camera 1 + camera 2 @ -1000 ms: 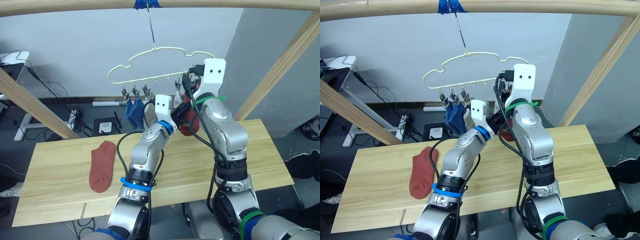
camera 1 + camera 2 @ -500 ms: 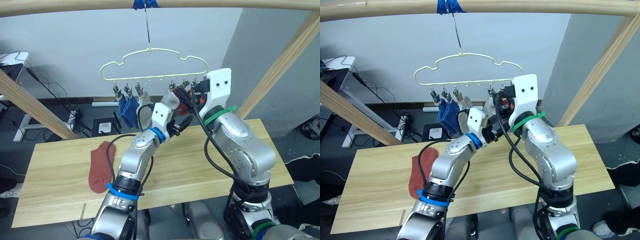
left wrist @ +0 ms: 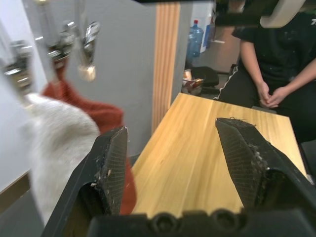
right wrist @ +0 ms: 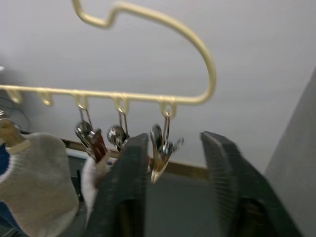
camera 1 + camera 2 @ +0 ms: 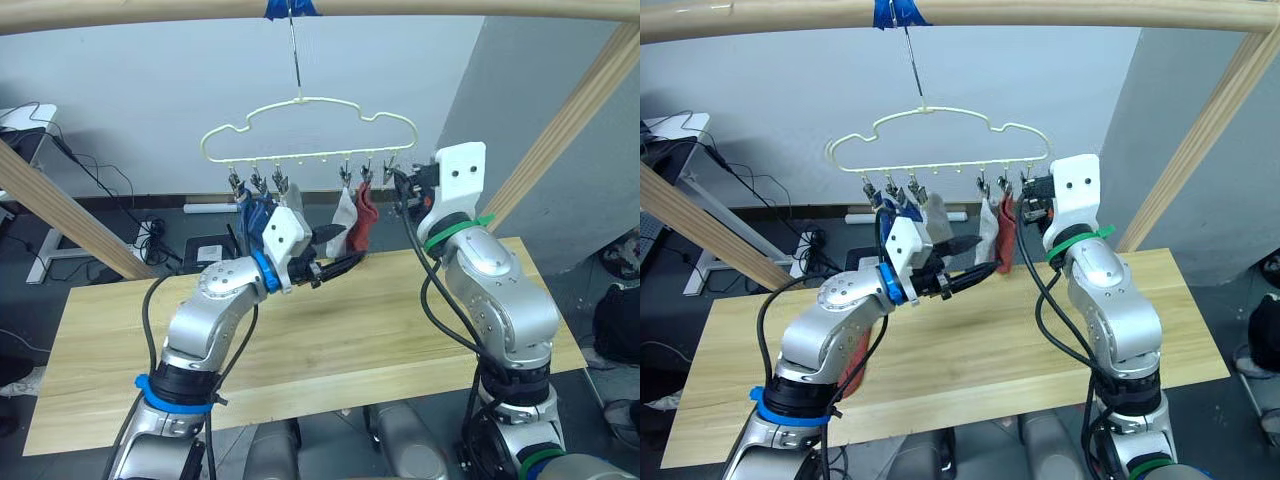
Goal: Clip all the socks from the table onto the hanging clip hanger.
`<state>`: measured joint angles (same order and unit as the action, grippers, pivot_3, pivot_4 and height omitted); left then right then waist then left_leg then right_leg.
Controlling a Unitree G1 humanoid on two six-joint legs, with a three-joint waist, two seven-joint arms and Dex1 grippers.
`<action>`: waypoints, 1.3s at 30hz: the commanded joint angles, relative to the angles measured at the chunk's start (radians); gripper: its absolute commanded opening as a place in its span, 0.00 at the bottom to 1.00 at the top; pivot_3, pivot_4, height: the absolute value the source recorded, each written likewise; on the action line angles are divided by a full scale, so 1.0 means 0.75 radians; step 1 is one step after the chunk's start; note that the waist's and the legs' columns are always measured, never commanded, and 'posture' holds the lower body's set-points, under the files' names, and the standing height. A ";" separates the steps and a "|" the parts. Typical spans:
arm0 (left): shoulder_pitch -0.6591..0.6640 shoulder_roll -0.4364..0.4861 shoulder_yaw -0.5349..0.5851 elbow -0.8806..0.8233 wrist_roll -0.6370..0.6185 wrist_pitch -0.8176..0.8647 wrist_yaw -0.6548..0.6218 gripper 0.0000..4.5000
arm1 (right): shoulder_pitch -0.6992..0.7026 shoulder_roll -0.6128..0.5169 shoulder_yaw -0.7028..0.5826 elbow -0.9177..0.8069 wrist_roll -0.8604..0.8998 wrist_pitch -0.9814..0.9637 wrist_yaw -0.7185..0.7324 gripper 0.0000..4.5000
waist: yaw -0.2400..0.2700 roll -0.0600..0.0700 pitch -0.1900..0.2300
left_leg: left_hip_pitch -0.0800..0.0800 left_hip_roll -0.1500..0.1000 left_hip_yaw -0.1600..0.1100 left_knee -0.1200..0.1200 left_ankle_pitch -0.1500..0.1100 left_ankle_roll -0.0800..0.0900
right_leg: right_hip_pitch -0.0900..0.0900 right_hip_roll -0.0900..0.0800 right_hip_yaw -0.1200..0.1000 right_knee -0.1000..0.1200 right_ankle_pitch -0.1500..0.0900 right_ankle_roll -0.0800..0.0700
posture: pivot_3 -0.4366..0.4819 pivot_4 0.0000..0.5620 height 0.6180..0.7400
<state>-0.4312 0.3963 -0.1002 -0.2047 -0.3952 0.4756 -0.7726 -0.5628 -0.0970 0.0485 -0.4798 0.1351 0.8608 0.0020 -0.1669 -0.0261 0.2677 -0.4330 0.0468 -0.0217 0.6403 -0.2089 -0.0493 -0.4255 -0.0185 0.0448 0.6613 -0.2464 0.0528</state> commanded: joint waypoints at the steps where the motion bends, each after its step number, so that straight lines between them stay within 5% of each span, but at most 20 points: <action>1: -0.034 0.038 0.028 -0.076 -0.045 0.008 -0.043 0.70 | -0.021 0.023 -0.002 -0.004 -0.022 -0.031 -0.020 0.36 | 0.001 0.000 0.000 | 0.000 0.000 0.000 0.000 0.000 0.000 | 0.000 0.000 0.000 0.000 0.000 0.000 | 0.23 0.44 1.00; 6: -0.064 0.081 0.045 -0.064 -0.058 0.010 -0.069 0.70 | -0.027 0.048 -0.016 0.065 -0.041 -0.049 -0.044 0.36 | 0.002 0.000 0.000 | 0.000 0.000 0.000 -0.001 0.000 0.000 | 0.000 0.000 0.000 0.000 0.000 0.000 | 0.23 0.43 1.00; 11: -0.095 0.092 0.050 -0.030 -0.048 -0.007 -0.076 0.70 | -0.044 0.062 -0.020 0.111 -0.052 -0.063 -0.042 0.63 | 0.004 0.000 0.000 | 0.000 0.000 0.000 0.000 0.000 0.000 | 0.000 0.000 0.000 0.000 0.000 0.000 | 0.24 0.43 1.00; 28: -0.123 0.091 0.042 0.007 -0.031 -0.039 -0.077 0.70 | -0.176 0.164 -0.047 0.411 -0.104 -0.281 -0.128 0.63 | 0.005 0.000 0.000 | 0.000 0.000 0.000 -0.001 0.000 0.000 | 0.000 0.000 0.000 0.001 0.000 0.000 | 0.24 0.42 1.00; 39: -0.110 0.096 0.089 0.010 -0.071 -0.031 -0.086 0.70 | -0.135 0.142 -0.039 0.251 -0.139 -0.254 -0.149 0.63 | 0.009 0.000 0.000 | 0.000 0.000 0.000 0.000 0.000 0.000 | 0.000 0.000 0.000 0.001 0.000 0.000 | 0.25 0.41 1.00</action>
<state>-0.5106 0.4601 -0.0687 -0.1818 -0.4270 0.4668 -0.8265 -0.6693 0.0158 0.0220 -0.2216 0.0487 0.6701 -0.1105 -0.1601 -0.0261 0.2676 -0.4331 0.0468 -0.0216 0.6400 -0.2088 -0.0493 -0.4257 -0.0186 0.0448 0.6623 -0.2462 0.0525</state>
